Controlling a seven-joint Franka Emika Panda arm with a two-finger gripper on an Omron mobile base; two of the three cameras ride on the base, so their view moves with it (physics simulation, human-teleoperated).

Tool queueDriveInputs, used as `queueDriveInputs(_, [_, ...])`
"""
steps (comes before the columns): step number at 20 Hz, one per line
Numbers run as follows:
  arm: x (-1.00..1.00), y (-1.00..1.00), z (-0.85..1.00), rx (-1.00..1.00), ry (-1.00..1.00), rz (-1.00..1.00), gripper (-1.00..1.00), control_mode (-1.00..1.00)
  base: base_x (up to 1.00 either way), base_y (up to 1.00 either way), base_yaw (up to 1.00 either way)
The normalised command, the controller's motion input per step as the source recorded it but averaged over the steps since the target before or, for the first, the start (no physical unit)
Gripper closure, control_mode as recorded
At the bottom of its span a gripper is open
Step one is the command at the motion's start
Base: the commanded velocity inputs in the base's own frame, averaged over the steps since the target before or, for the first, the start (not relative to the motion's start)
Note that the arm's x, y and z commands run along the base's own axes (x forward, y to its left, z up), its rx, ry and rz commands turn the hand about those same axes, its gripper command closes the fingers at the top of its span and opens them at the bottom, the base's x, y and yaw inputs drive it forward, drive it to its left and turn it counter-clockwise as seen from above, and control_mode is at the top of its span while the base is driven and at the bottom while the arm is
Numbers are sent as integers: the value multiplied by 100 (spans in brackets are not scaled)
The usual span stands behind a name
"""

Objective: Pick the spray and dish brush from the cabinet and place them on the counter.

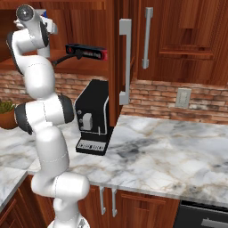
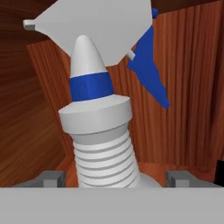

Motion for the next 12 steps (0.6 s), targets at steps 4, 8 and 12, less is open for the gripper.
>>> queueDriveInputs(4, [-1, 0, 0, 0, 0, 0, 100, -100, 0, 0, 0])
queueDriveInputs(8, [-20, 0, 0, 0, 0, 0, 100, -100, 0, 0, 0])
queueDriveInputs(12, [-45, 0, -1, 0, 1, 0, 100, -100, 0, 0, 0])
